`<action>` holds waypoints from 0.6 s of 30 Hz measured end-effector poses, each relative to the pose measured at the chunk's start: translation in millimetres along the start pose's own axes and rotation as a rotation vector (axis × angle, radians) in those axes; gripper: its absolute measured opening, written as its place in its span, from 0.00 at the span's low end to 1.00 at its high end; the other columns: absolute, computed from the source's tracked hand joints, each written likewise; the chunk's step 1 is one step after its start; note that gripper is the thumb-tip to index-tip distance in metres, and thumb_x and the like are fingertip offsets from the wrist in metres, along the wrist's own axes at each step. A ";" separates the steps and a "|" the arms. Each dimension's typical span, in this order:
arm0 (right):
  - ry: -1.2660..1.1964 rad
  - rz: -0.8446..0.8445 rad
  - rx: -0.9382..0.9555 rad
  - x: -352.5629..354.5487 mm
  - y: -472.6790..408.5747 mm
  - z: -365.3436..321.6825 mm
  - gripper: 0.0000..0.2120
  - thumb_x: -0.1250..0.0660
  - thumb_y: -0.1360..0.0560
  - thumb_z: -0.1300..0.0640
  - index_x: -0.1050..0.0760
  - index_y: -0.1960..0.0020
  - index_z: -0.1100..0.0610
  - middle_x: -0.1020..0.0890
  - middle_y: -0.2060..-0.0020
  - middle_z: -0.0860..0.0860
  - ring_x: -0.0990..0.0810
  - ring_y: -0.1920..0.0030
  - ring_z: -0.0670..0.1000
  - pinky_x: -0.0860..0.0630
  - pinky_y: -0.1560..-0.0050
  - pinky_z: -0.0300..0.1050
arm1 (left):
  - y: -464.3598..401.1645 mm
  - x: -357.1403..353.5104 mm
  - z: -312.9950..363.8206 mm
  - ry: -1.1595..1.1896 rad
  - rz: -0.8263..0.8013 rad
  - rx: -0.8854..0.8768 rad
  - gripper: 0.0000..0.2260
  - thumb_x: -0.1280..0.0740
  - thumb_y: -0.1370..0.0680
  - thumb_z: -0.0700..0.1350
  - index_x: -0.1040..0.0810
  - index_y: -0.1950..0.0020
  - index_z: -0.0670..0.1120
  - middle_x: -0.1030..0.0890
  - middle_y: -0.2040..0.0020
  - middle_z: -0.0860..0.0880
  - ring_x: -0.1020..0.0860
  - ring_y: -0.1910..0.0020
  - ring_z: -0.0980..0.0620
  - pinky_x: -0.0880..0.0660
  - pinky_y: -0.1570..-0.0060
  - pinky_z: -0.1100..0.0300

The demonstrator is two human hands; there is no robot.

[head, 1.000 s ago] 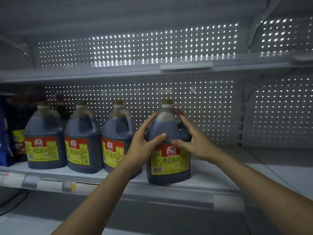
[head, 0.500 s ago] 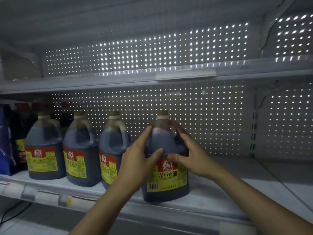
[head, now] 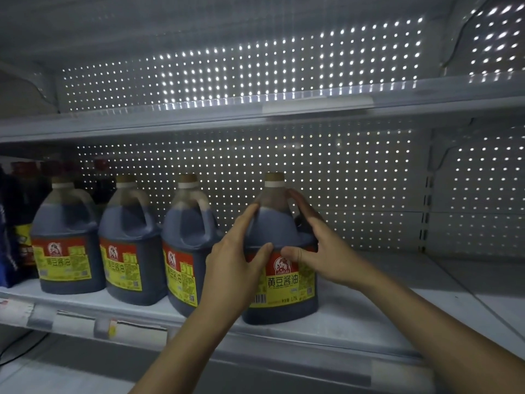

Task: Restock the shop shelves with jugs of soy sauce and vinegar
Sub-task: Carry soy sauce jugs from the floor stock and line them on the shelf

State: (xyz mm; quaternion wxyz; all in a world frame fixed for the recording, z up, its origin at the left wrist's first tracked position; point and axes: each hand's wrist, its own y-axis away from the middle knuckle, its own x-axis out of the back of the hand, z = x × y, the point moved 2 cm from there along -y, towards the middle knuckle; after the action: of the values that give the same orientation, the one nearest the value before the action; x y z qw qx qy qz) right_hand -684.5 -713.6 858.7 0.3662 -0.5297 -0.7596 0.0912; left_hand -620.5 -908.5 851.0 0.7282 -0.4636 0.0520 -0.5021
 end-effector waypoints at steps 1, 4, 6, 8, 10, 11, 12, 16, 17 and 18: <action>0.000 -0.003 0.001 0.2 -0.3 -1.1 0.47 0.22 0.29 0.40 0.51 0.23 0.23 0.31 0.26 0.48 0.24 0.30 0.50 0.19 0.37 0.57 | -1.3 0.6 0.6 -0.016 0.004 0.001 0.32 0.27 0.21 0.51 0.38 0.22 0.68 0.20 0.34 0.57 0.19 0.43 0.57 0.18 0.48 0.47; -0.011 -0.016 0.006 1.1 -0.9 -2.2 0.47 0.22 0.29 0.41 0.51 0.23 0.23 0.32 0.24 0.48 0.25 0.29 0.51 0.20 0.37 0.57 | -2.9 4.0 2.4 -0.058 0.002 -0.002 0.31 0.27 0.22 0.53 0.37 0.24 0.68 0.18 0.40 0.55 0.18 0.49 0.55 0.18 0.54 0.51; -0.034 -0.027 -0.007 0.8 1.2 -2.6 0.46 0.22 0.29 0.39 0.50 0.24 0.22 0.33 0.22 0.46 0.27 0.27 0.51 0.20 0.36 0.57 | -3.7 8.0 6.7 -0.183 0.017 -0.037 0.31 0.27 0.23 0.55 0.36 0.23 0.66 0.19 0.56 0.54 0.22 0.62 0.58 0.26 0.66 0.60; -0.048 -0.022 -0.015 0.7 2.0 -1.6 0.46 0.22 0.28 0.41 0.50 0.24 0.22 0.34 0.22 0.44 0.27 0.27 0.50 0.21 0.35 0.56 | -5.2 13.1 12.9 -0.315 0.035 -0.064 0.31 0.27 0.23 0.55 0.35 0.23 0.64 0.21 0.61 0.55 0.25 0.67 0.58 0.35 0.70 0.64; -0.046 0.003 -0.013 0.6 3.5 -2.9 0.44 0.23 0.27 0.43 0.47 0.24 0.23 0.32 0.23 0.42 0.25 0.28 0.46 0.20 0.35 0.53 | -5.9 17.5 15.2 -0.377 0.026 -0.071 0.29 0.28 0.23 0.55 0.34 0.24 0.63 0.17 0.51 0.54 0.21 0.62 0.54 0.36 0.69 0.63; -0.045 0.021 -0.020 0.3 5.0 -4.9 0.42 0.22 0.28 0.43 0.45 0.25 0.24 0.31 0.24 0.41 0.24 0.30 0.44 0.20 0.36 0.52 | -5.5 19.3 15.1 -0.376 0.016 -0.075 0.28 0.29 0.23 0.55 0.33 0.24 0.62 0.17 0.46 0.54 0.20 0.59 0.54 0.35 0.68 0.63; -0.049 0.048 -0.031 -0.7 7.0 -7.7 0.40 0.22 0.28 0.42 0.42 0.26 0.24 0.29 0.26 0.40 0.23 0.32 0.42 0.19 0.37 0.50 | -4.6 21.9 14.1 -0.359 0.001 -0.086 0.27 0.29 0.22 0.55 0.32 0.25 0.61 0.18 0.42 0.55 0.20 0.57 0.55 0.33 0.67 0.64; 0.058 0.166 -0.072 -2.9 21.5 -21.2 0.33 0.26 0.23 0.51 0.37 0.27 0.31 0.28 0.30 0.40 0.25 0.37 0.31 0.20 0.40 0.39 | -3.8 33.0 7.7 -0.241 -0.048 -0.148 0.22 0.30 0.23 0.54 0.26 0.29 0.58 0.20 0.39 0.56 0.20 0.45 0.53 0.23 0.55 0.59; 0.111 0.197 -0.083 -3.0 27.9 -23.3 0.31 0.27 0.22 0.50 0.36 0.26 0.32 0.28 0.30 0.42 0.26 0.34 0.34 0.21 0.36 0.43 | -3.9 34.8 6.8 -0.195 -0.062 -0.180 0.21 0.31 0.23 0.53 0.26 0.29 0.57 0.20 0.39 0.57 0.21 0.43 0.54 0.22 0.51 0.57; 0.172 0.233 -0.094 -3.4 34.9 -26.1 0.30 0.27 0.22 0.49 0.35 0.26 0.33 0.29 0.30 0.43 0.28 0.31 0.37 0.22 0.33 0.49 | -4.0 35.9 6.6 -0.147 -0.082 -0.218 0.20 0.31 0.22 0.53 0.25 0.30 0.56 0.21 0.39 0.57 0.22 0.41 0.54 0.22 0.49 0.56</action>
State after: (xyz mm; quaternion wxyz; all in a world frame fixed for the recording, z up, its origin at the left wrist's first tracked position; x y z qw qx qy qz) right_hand -641.2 -708.3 857.4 0.3919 -0.6367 -0.6621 0.0518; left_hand -602.1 -932.7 871.7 0.6541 -0.5774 0.0336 -0.4875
